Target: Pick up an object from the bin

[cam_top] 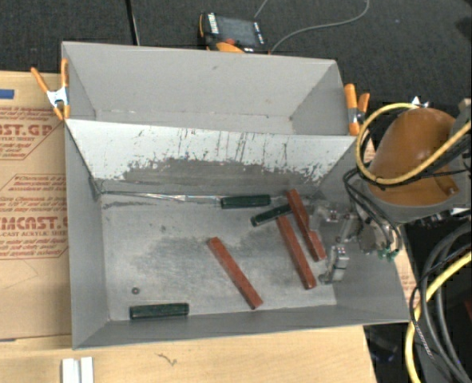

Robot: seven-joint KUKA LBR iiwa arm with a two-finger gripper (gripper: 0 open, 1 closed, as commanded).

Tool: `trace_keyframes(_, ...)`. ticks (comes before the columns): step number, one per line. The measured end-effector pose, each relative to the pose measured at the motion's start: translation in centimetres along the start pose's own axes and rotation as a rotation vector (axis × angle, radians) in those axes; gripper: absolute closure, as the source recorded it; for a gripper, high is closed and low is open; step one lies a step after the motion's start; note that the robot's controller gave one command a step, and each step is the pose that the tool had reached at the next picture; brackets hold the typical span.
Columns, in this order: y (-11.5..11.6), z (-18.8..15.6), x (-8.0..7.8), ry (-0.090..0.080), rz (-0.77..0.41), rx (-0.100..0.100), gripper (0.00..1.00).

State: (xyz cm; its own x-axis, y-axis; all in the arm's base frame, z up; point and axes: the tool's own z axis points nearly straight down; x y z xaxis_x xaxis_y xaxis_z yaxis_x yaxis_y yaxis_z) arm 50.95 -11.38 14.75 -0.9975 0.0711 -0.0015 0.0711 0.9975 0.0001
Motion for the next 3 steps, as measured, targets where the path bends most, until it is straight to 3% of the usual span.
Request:
trace_keyframes(1,0.2,6.5,-5.5,0.001,-0.286,-0.001,0.0)
trace_keyframes(2,4.6,7.7,-7.4,-0.002,-0.312,-0.001,0.0)
trace_keyframes(3,-0.8,6.0,-0.9,0.003,-0.766,0.0,0.0)
